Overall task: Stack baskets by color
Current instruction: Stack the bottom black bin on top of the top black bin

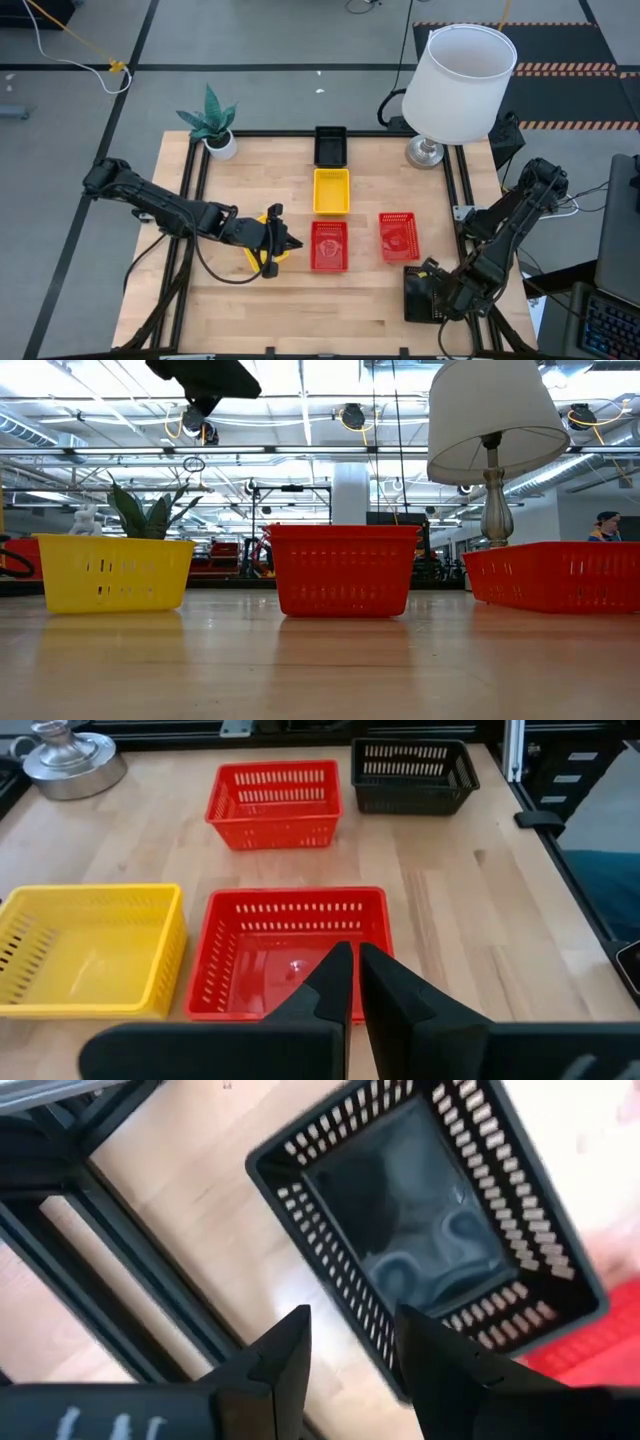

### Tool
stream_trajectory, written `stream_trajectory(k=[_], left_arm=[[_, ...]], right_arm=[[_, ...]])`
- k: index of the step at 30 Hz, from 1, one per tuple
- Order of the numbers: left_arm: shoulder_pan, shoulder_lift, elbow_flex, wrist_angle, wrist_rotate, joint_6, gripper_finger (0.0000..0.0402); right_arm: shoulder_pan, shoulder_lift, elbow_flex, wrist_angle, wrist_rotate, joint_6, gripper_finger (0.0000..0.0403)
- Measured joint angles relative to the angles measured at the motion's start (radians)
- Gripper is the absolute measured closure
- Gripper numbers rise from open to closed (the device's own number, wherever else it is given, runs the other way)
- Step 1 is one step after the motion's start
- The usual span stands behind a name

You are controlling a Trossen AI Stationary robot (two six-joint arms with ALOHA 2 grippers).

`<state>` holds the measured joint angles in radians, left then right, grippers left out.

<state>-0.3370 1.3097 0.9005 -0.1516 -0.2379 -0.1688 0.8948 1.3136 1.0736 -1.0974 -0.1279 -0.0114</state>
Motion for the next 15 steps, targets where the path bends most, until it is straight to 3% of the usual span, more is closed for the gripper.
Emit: stream_trajectory(k=[9,15], left_arm=[[0.000,0.000,0.000,0.000,-0.001,-0.002,0.0376],[0.000,0.000,0.000,0.000,-0.001,-0.005,0.0376]], right_arm=[[0.022,0.000,-0.131,0.191,-0.007,-0.033,0.0286],[0.047,0.000,-0.179,0.211,-0.033,-0.029,0.0307]])
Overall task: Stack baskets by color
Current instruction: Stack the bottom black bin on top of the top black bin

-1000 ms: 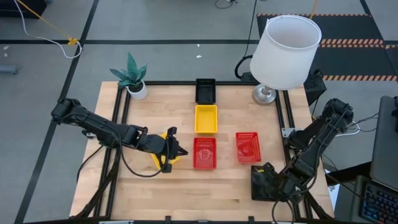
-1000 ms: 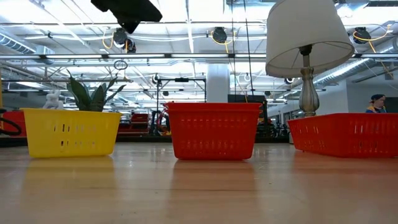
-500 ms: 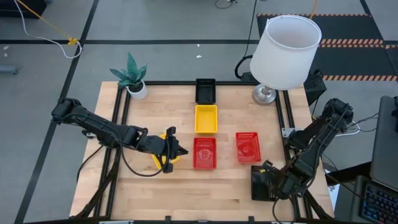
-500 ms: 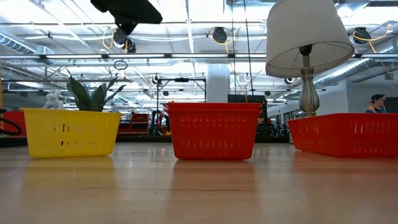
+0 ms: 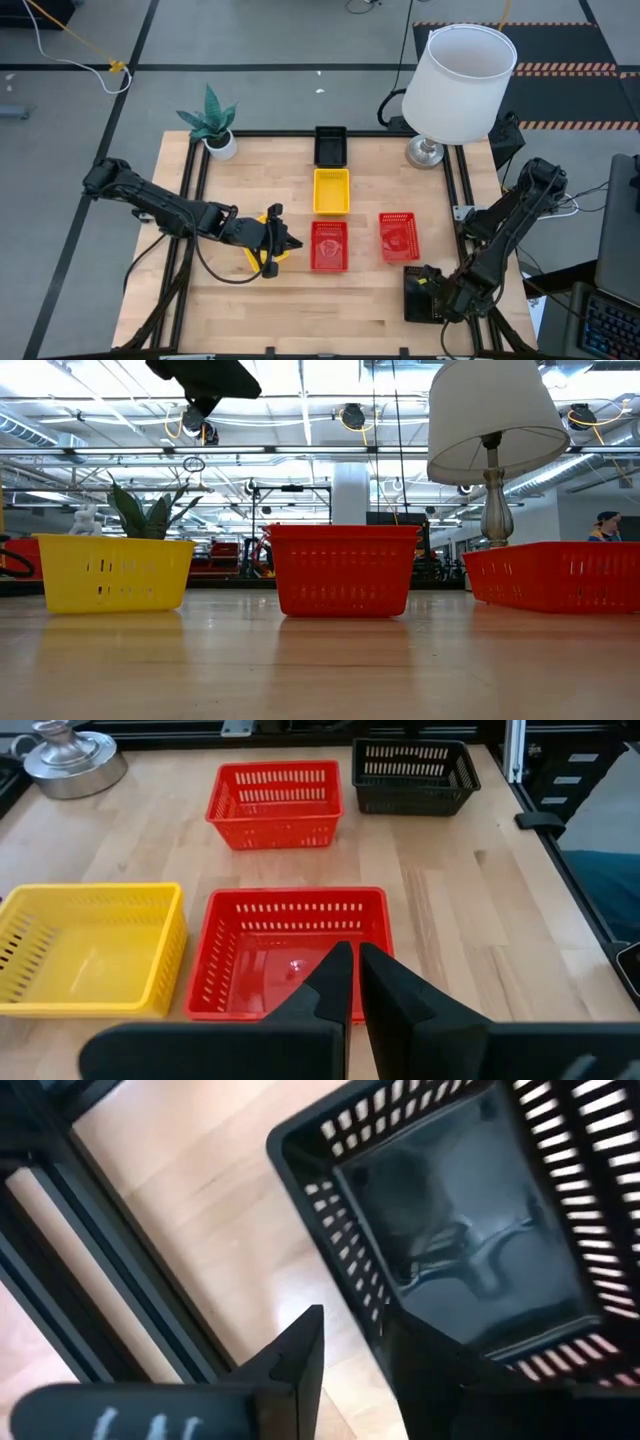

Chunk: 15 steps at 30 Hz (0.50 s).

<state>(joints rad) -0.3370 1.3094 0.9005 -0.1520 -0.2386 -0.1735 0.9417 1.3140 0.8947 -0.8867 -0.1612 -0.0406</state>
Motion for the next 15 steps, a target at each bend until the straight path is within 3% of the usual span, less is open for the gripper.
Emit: stream_trajectory(k=[15], left_arm=[[0.000,0.000,0.000,0.000,-0.010,0.000,0.0376]], right_arm=[[0.016,0.000,-0.060,0.073,0.034,-0.095,0.0336]])
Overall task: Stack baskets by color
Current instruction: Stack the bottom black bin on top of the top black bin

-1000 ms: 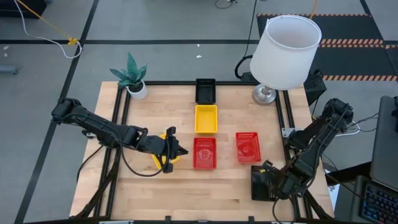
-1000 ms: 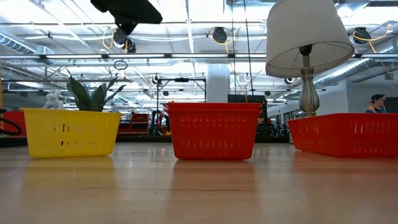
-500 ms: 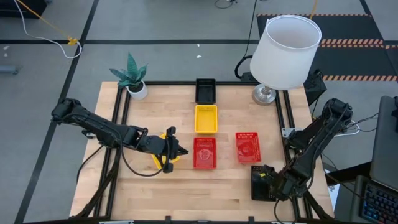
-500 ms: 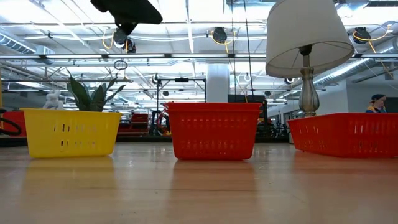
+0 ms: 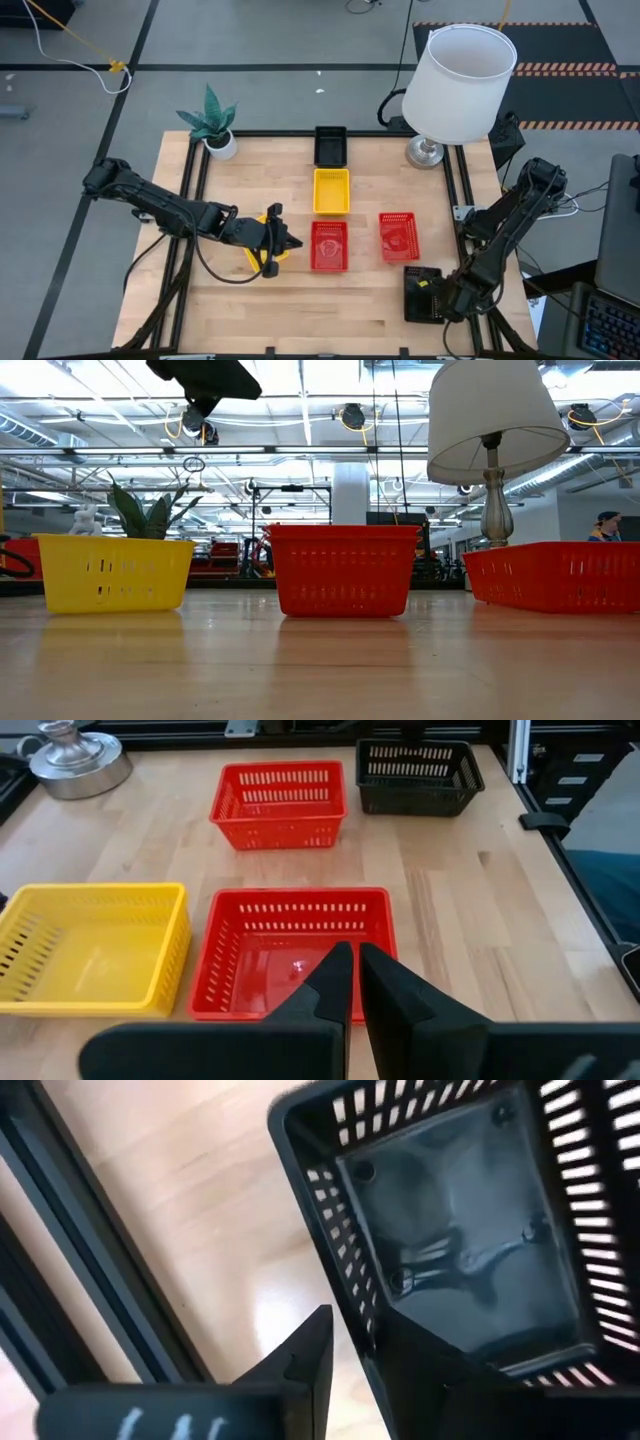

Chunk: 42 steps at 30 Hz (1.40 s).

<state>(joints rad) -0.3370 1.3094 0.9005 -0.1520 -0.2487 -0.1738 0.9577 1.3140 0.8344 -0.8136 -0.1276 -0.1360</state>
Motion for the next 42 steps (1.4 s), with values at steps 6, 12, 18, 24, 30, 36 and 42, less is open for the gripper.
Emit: stream_trajectory(k=[6,12,18,24,30,36,42], left_arm=[[0.000,0.000,0.000,0.000,-0.007,0.000,0.0376],[0.000,0.000,0.000,0.000,-0.007,0.000,0.0376],[0.000,0.000,0.000,0.000,-0.007,0.001,0.0376],[0.000,0.000,0.000,0.000,-0.007,0.002,0.0376],[0.000,0.000,0.000,0.000,-0.007,0.002,0.0376],[0.000,0.000,0.000,0.000,-0.007,0.002,0.0376],[-0.010,0.000,0.000,0.000,-0.008,-0.013,0.0376]], right_arm=[[0.000,0.000,-0.037,0.047,0.001,-0.028,0.0364],[0.000,-0.001,-0.039,0.063,0.025,-0.047,0.0395],[0.000,0.000,-0.014,0.081,0.028,-0.039,0.0396],[0.000,0.000,0.107,-0.005,0.118,-0.035,0.0399],[0.000,0.000,0.250,-0.155,0.278,-0.089,0.0400],[-0.048,0.000,0.328,-0.240,0.481,-0.236,0.0401],[-0.155,0.000,0.333,-0.238,0.619,-0.364,0.0402]])
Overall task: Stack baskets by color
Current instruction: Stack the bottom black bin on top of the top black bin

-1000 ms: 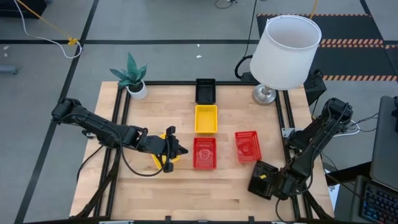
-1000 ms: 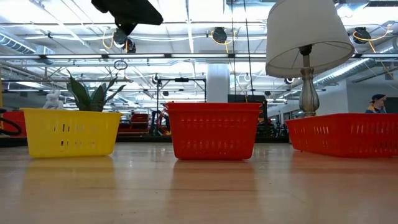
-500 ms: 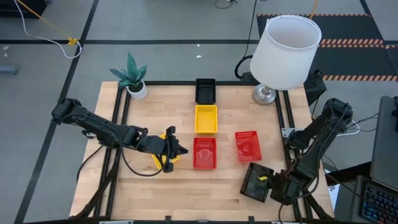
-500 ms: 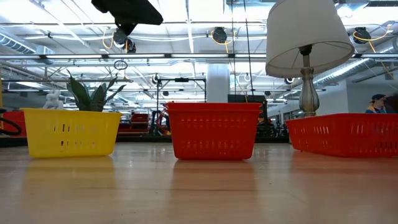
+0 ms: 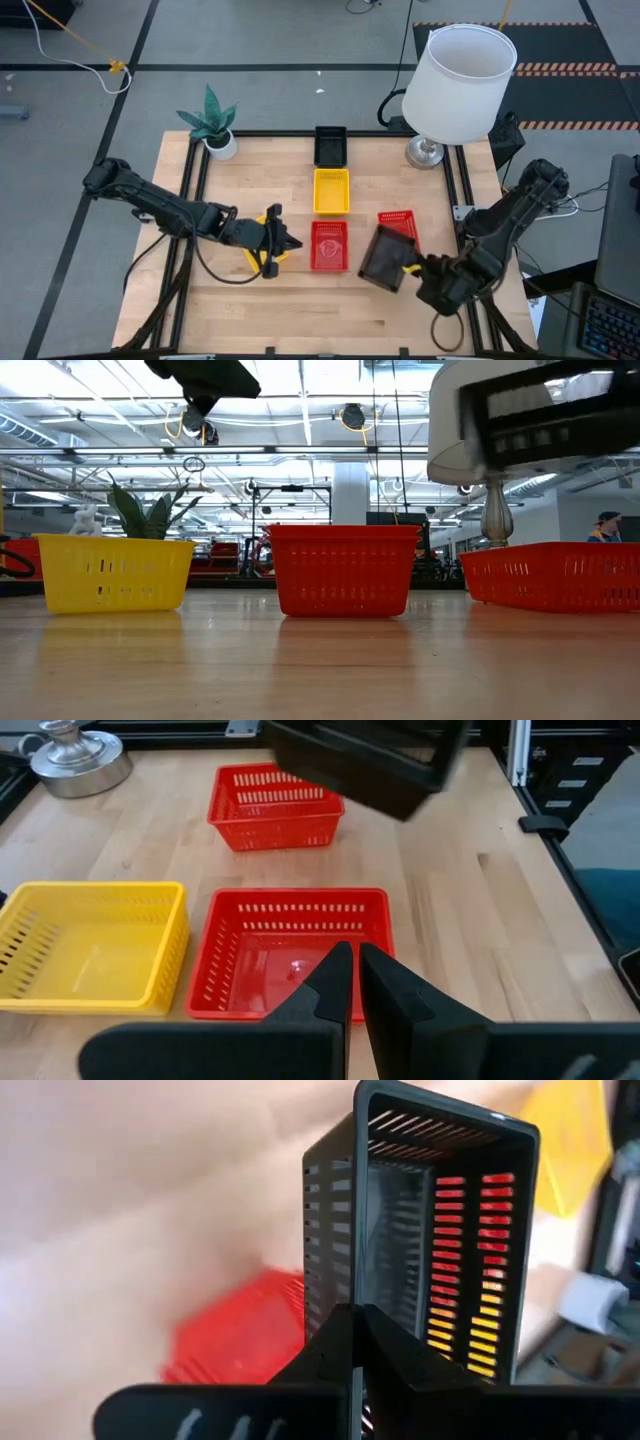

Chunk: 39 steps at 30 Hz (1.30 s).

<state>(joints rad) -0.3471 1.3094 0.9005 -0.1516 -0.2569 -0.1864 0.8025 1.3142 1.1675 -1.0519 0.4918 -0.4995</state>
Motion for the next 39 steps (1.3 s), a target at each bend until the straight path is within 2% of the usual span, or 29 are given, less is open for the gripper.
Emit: stream_trajectory(k=[6,17,28,39], left_arm=[[-0.027,0.000,0.000,0.000,-0.007,-0.003,0.0376],[-0.028,0.000,0.000,0.000,-0.009,0.067,0.0376],[-0.028,0.000,0.000,0.000,-0.009,0.191,0.0376],[0.004,0.000,0.000,-0.001,-0.014,0.285,0.0376]], right_arm=[[-0.101,0.000,0.000,0.022,0.114,-0.145,0.0402],[-0.380,-0.035,0.000,0.230,0.101,-0.585,0.0403],[-0.787,-0.106,0.000,0.478,-0.222,-1.023,0.0403],[-1.166,-0.066,0.000,0.633,-0.601,-1.219,0.0402]])
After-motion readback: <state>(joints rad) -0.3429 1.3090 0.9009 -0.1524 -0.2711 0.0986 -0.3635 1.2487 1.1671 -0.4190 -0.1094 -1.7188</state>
